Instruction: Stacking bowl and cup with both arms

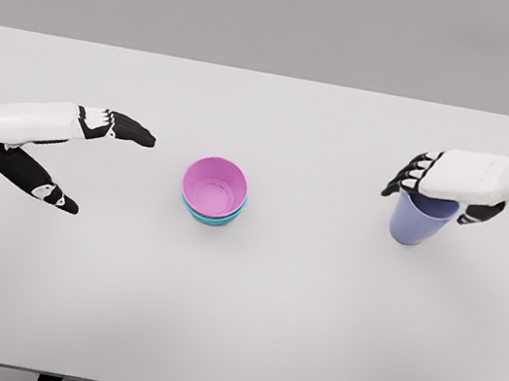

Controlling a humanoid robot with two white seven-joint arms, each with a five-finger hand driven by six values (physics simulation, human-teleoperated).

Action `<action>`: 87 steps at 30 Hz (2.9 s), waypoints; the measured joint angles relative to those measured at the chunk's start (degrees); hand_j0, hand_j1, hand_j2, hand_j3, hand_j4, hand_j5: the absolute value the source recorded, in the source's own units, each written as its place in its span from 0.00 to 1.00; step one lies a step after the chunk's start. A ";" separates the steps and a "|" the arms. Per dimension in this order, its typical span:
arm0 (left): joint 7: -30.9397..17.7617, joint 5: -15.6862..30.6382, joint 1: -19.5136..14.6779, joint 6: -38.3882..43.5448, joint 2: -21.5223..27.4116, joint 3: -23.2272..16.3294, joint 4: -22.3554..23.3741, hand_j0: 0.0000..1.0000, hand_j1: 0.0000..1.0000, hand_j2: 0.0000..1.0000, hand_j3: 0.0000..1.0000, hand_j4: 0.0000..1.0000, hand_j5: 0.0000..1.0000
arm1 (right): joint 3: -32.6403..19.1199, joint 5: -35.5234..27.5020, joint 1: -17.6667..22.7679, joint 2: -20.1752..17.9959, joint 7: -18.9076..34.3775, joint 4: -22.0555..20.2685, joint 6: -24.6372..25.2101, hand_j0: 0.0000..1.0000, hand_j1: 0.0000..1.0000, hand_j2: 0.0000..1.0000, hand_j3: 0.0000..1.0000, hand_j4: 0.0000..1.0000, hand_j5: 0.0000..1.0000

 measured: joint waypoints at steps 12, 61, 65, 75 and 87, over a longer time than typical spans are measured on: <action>0.00 0.00 0.00 0.00 0.00 0.00 -0.16 1.00 1.00 1.00 1.00 1.00 1.00 | 1.14 -0.05 -0.26 0.24 -0.15 -0.05 0.13 0.57 0.57 0.57 0.57 0.57 0.57; 0.00 -0.08 0.09 0.00 0.18 0.32 0.16 1.00 1.00 1.00 1.00 1.00 1.00 | -0.98 -0.53 -6.50 21.37 0.05 -11.18 -0.07 0.52 0.52 0.52 0.52 0.52 0.52; 0.00 -0.08 0.09 0.00 0.18 0.30 0.15 1.00 1.00 1.00 1.00 1.00 1.00 | 0.36 -0.37 -6.59 22.69 0.04 -10.60 -0.04 0.53 0.53 0.53 0.53 0.53 0.53; 0.00 -0.09 0.09 0.00 0.18 0.29 0.12 1.00 1.00 1.00 1.00 1.00 1.00 | 1.08 0.02 -6.86 25.01 0.02 -5.95 -0.04 0.53 0.53 0.53 0.53 0.53 0.53; 0.00 -0.14 0.09 0.00 0.18 0.32 0.11 1.00 1.00 1.00 1.00 1.00 1.00 | 3.14 0.23 -6.94 27.65 0.02 -1.24 -0.05 0.55 0.55 0.55 0.55 0.55 0.55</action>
